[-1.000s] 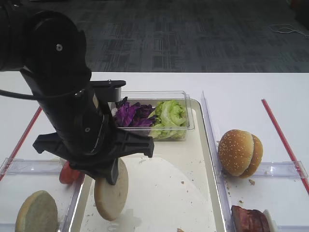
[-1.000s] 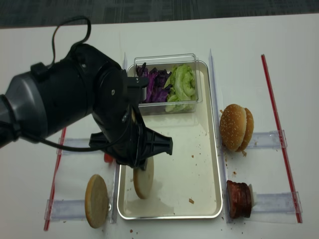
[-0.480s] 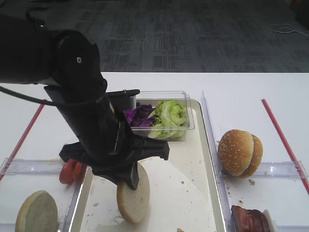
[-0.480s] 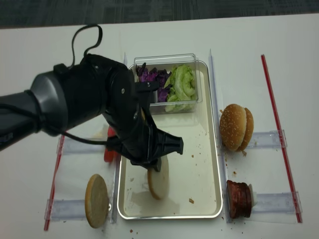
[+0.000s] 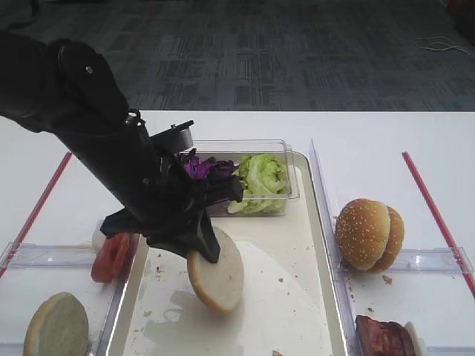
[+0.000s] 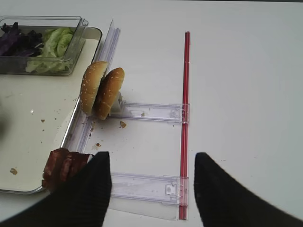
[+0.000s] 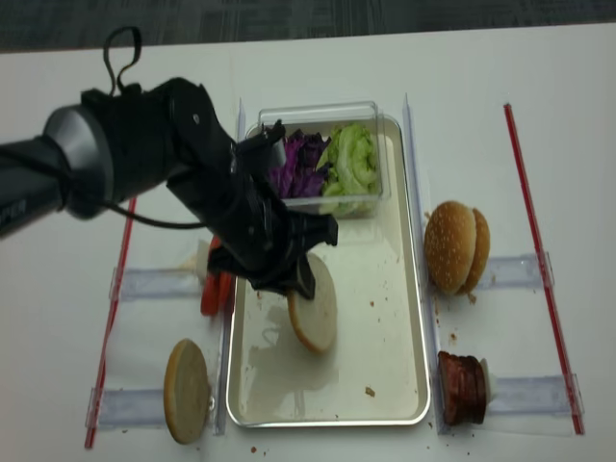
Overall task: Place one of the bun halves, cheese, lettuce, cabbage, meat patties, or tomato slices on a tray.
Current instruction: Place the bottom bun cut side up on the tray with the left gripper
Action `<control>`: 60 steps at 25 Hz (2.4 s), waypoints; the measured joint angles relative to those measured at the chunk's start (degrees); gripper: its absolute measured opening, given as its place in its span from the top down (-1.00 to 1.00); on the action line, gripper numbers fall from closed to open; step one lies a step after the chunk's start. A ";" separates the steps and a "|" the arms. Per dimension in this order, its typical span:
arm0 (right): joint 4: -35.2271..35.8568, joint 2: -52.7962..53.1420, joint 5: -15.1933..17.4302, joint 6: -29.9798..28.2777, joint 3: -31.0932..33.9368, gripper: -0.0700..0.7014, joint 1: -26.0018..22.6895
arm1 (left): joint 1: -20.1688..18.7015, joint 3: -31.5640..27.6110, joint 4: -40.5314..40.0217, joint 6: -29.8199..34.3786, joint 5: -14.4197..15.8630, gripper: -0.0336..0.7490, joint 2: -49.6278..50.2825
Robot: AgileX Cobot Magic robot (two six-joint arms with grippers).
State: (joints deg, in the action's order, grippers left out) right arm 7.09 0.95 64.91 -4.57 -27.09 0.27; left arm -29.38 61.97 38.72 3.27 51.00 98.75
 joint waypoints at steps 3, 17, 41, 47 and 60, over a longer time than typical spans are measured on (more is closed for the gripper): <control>0.00 0.00 0.00 0.00 0.00 -0.23 0.00 | 0.80 0.00 5.90 5.51 1.24 0.68 1.62; 0.00 0.00 0.00 0.00 0.00 -0.23 0.00 | 1.25 0.00 9.87 11.79 0.49 0.68 6.92; 0.00 0.00 0.00 0.00 0.00 -0.23 0.00 | 1.29 0.00 7.29 11.81 -1.00 0.68 7.78; 0.00 0.00 0.00 0.00 0.00 -0.23 0.00 | 1.29 0.00 7.29 11.81 -0.90 0.68 7.78; 0.00 0.00 0.00 -0.12 0.00 -0.23 0.00 | 1.29 0.00 7.29 11.58 -0.79 0.60 7.78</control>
State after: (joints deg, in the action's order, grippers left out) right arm 7.09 0.95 64.91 -4.69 -27.09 0.27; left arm -28.10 61.97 46.01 14.85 50.21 106.53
